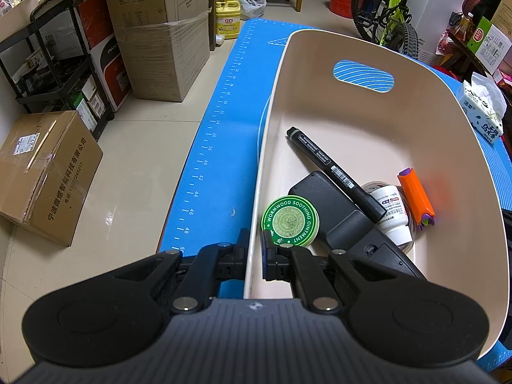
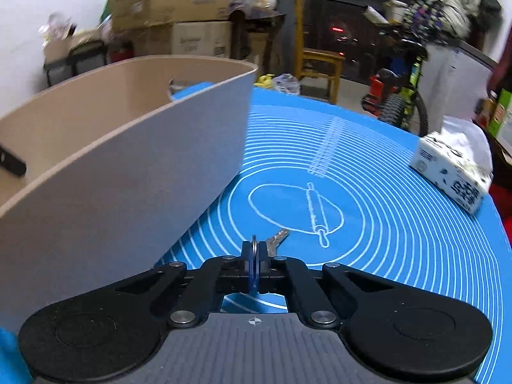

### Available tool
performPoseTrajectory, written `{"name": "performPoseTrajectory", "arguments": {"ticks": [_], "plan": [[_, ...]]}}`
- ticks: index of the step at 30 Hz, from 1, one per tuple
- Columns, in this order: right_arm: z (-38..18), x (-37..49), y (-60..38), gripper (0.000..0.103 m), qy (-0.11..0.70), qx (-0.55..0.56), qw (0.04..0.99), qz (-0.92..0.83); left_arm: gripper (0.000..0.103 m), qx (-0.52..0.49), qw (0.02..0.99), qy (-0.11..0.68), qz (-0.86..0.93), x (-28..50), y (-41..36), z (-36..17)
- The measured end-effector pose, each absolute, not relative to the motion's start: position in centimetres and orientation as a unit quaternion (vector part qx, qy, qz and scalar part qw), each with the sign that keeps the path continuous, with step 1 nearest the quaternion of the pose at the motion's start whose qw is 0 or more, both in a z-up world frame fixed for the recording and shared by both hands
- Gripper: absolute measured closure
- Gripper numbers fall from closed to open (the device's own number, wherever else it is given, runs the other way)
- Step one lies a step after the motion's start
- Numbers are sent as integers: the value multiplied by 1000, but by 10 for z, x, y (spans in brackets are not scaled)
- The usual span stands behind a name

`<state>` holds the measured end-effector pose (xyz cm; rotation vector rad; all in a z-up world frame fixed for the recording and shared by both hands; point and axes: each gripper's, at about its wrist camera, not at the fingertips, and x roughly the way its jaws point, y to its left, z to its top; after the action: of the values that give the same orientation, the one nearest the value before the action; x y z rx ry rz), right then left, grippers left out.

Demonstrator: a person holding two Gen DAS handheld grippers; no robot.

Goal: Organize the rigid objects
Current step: 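Move the right gripper to the key ring and grasp it, then carry the key ring into the beige bin and release it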

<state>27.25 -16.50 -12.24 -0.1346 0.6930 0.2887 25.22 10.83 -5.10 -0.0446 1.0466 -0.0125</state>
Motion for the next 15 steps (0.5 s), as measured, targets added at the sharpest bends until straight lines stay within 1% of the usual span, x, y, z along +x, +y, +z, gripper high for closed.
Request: {"name": "performPoseTrajectory", "arguments": {"ticks": [5,15], "plan": [[-104,274,-169,90,327,-47,935,127,94,-22,866,500,-6,253,108,-51],[-49,274,-175,90,279,-23,953,111,94,-22,866,500,-6,253,108,-51]]}}
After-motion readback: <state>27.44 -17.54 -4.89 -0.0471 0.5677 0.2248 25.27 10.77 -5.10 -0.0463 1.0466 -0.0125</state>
